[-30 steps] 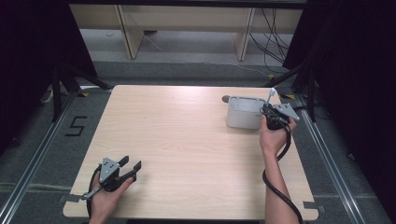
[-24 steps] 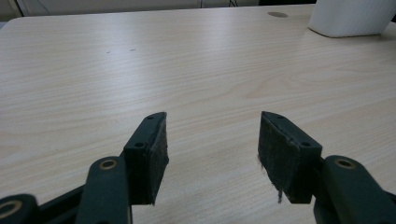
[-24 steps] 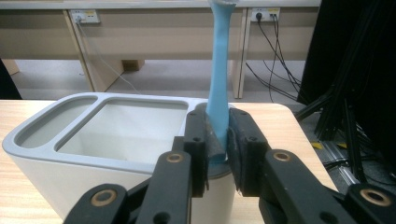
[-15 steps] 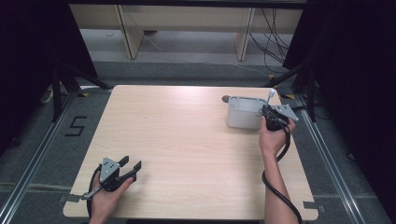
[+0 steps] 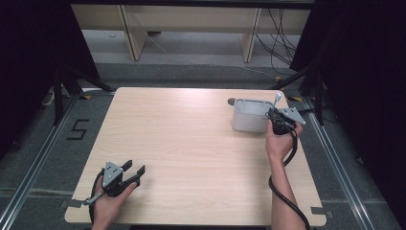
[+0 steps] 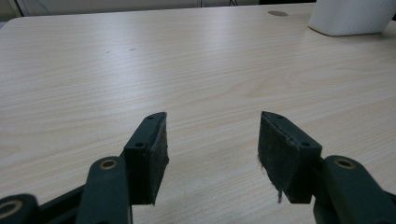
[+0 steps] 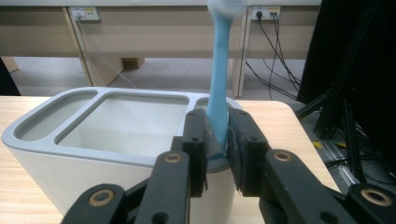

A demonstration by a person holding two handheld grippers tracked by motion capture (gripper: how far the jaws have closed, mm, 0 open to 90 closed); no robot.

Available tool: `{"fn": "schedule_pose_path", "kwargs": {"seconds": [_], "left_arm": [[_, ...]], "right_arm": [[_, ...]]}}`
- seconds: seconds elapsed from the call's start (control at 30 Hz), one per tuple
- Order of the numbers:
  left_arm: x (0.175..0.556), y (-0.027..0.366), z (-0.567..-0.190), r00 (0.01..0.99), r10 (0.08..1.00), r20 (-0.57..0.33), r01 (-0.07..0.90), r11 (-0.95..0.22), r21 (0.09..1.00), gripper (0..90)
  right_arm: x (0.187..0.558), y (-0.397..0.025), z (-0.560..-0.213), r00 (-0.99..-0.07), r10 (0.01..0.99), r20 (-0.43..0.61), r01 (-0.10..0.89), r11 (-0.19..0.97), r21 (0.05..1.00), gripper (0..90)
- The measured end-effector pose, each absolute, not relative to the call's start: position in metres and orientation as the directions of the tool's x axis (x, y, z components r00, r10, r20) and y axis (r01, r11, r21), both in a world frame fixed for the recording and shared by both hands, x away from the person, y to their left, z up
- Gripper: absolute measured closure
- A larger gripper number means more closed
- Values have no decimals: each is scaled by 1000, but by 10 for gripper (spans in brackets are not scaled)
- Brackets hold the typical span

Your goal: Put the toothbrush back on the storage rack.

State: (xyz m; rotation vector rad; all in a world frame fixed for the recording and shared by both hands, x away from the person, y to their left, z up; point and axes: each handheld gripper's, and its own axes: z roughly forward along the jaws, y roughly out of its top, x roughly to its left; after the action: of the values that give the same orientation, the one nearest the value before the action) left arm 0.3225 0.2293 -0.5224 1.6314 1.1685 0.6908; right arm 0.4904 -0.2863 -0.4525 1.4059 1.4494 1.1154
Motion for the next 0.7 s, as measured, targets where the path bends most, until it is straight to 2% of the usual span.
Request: {"fn": "schedule_pose_path", "kwargs": {"seconds": [0.23,0.43,0.47,0.53,0.7], "left_arm": [[322,229,-522,376,922,-88,368,-61,928,422],[322,229,-522,376,922,-88,367,-61,928,422],[323,229,-523,379,921,-91,363,-58,930,422],[323,229,-523,379,921,-90,363,-59,930,422],[323,229,-523,379,921,-90,363,-59,930,422]], "right_arm": [[490,-286,-452,-61,998,27,280,-9,960,737],[488,-287,-452,-53,999,13,287,3,958,664],[486,-286,-452,-48,998,41,281,-26,959,648],[485,-287,-451,-51,999,17,285,-2,959,640],[481,-286,-451,-53,997,50,301,-32,953,622]]}}
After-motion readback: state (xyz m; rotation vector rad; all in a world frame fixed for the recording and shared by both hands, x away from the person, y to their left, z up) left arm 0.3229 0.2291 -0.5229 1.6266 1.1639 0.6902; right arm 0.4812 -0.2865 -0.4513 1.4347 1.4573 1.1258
